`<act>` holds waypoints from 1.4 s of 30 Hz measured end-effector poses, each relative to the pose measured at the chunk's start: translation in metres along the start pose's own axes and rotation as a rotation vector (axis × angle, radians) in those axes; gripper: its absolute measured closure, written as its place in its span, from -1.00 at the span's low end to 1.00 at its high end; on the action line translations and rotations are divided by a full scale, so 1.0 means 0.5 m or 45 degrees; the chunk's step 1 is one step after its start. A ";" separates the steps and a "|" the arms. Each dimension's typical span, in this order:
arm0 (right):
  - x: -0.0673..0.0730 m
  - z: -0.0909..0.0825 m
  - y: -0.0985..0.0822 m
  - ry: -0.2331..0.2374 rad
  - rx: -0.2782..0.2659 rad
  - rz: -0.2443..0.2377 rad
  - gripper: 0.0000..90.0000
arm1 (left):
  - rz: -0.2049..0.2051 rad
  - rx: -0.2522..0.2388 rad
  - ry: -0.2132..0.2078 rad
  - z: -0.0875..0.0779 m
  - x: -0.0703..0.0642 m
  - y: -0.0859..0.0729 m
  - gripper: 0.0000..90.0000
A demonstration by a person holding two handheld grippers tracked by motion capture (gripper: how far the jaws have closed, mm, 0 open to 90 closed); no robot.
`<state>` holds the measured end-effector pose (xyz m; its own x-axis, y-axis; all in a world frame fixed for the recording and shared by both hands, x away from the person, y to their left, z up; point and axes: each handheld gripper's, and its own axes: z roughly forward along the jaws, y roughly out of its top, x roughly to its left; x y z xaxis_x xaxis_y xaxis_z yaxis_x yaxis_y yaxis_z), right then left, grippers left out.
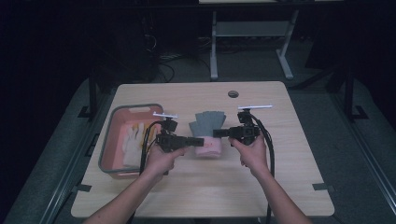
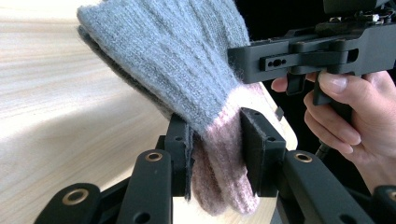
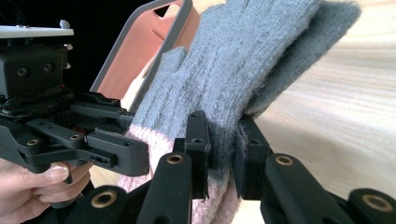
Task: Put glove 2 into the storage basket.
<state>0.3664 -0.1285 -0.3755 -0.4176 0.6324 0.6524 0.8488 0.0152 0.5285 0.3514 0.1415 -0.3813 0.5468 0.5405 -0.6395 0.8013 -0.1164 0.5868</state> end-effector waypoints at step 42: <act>0.078 0.080 0.056 0.075 0.047 -0.086 0.73 | -0.021 -0.076 0.068 -0.118 0.031 0.011 0.46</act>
<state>0.3870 -0.0724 -0.3569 -0.4921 0.5820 0.6474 0.8289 0.0859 0.5528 0.3498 0.1984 -0.3589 0.5189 0.5855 -0.6228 0.7931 -0.0579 0.6063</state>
